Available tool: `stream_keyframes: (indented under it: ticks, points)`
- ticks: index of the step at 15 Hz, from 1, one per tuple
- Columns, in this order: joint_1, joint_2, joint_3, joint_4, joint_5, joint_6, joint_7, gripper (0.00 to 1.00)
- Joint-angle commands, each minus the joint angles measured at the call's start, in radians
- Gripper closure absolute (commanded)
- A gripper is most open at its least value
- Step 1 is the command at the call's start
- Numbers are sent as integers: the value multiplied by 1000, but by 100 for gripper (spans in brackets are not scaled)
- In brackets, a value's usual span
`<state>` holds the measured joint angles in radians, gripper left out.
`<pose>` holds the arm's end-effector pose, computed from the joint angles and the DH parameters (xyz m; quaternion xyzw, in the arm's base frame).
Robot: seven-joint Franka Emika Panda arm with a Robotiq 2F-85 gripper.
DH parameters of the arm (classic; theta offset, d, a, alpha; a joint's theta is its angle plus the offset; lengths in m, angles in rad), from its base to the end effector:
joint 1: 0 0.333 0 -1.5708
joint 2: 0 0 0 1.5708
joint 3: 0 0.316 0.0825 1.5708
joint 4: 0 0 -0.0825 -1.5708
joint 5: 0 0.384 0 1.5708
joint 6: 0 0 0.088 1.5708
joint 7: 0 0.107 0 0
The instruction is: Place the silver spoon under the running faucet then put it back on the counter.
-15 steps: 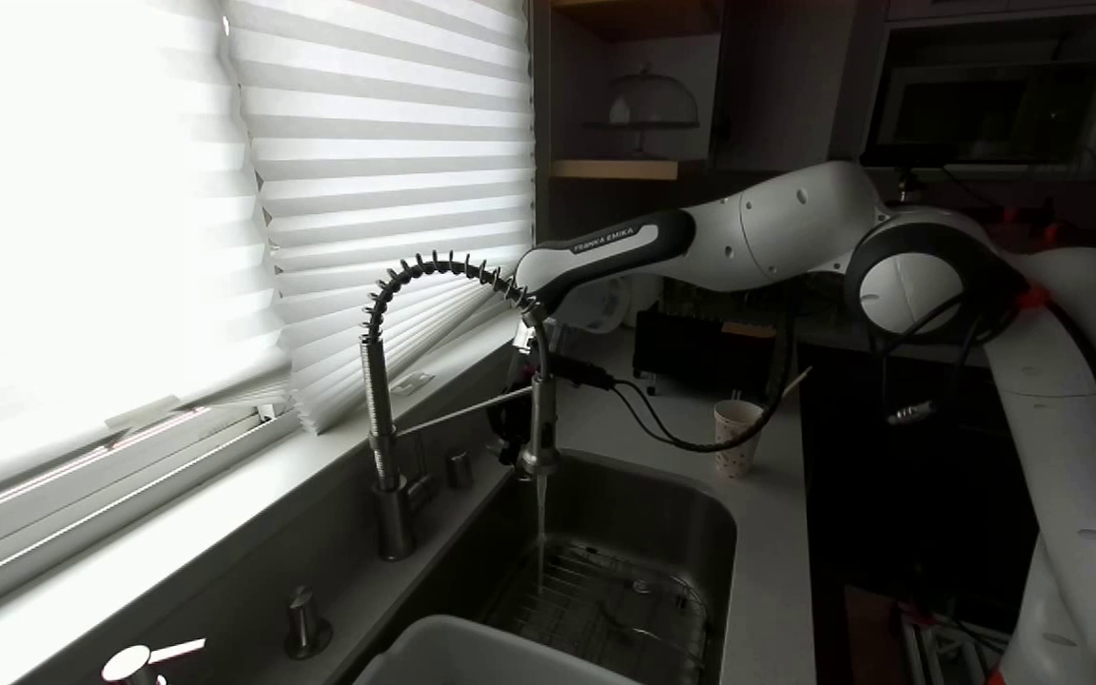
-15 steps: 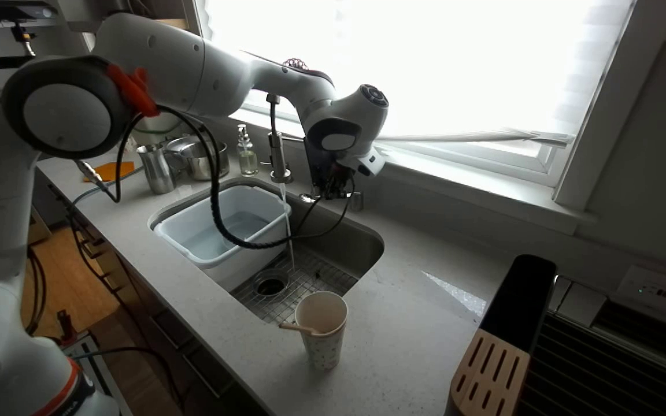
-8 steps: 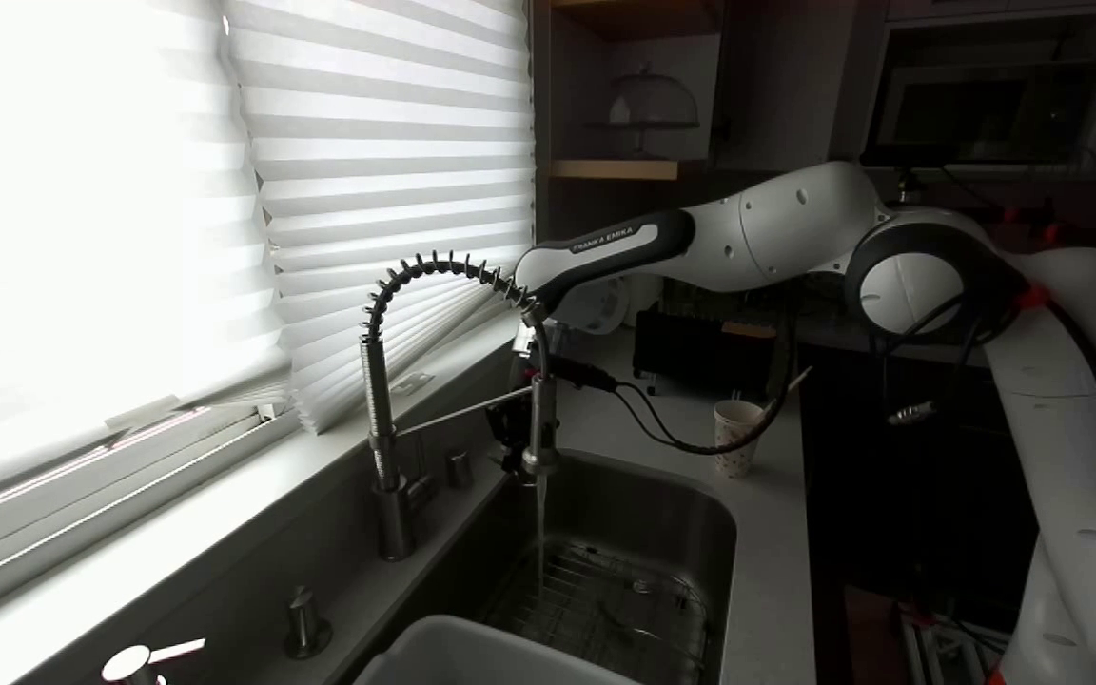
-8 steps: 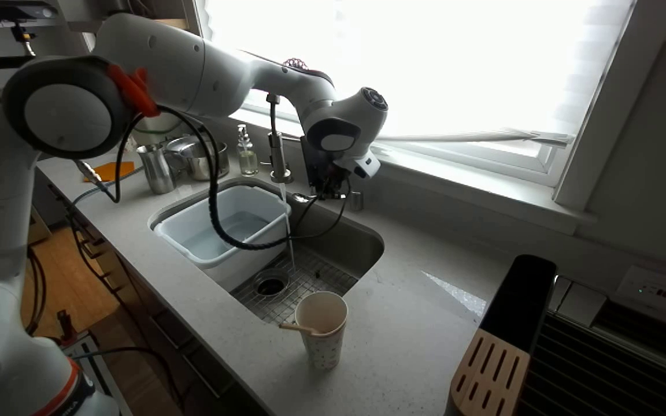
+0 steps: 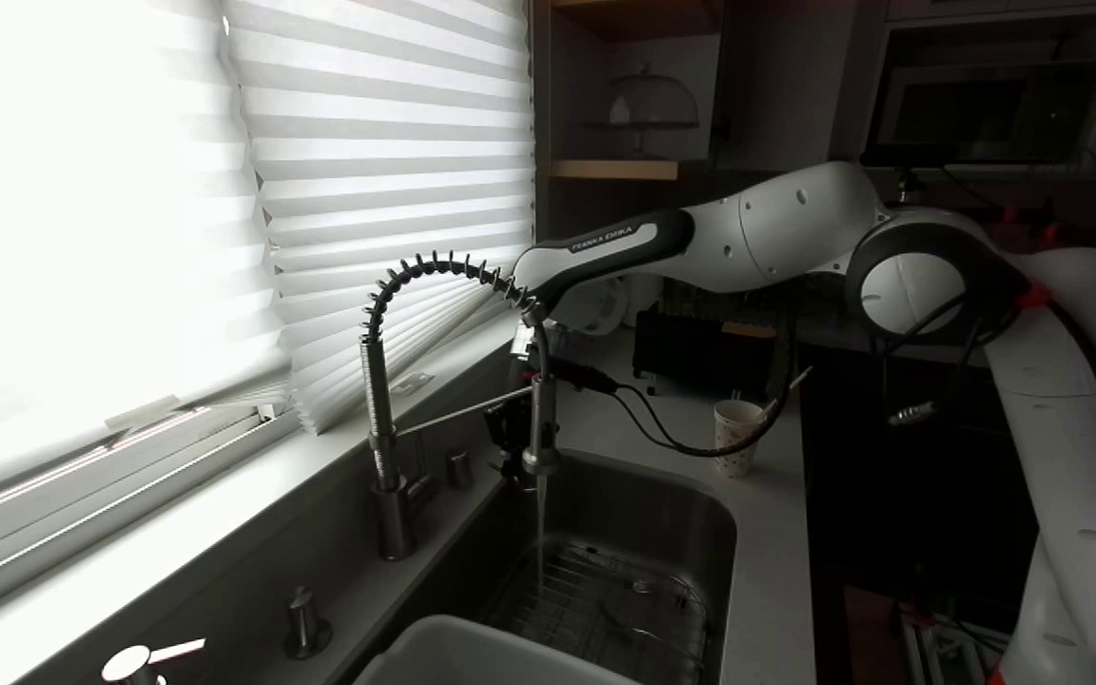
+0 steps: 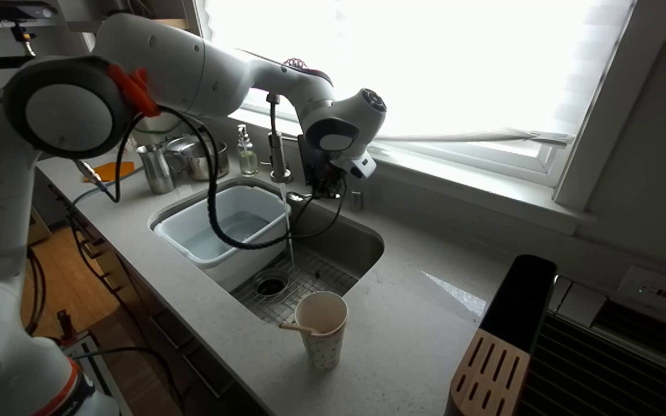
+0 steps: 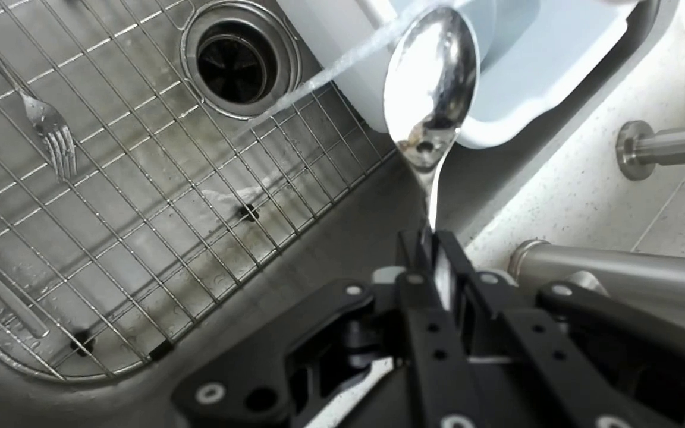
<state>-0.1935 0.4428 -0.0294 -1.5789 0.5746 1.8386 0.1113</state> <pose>0.6577 -0.1020 0.3800 -0.9270 0.2566 0.0727 0.2636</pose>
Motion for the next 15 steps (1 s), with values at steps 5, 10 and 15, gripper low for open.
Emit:
stream_keyframes:
  ticks: [5,10,15]
  points:
    - [2,-2,2,-15,41,-34,4,98]
    - [5,0,2,-14,51,-46,4,98]
    - [18,7,-13,-9,16,-69,66,98]
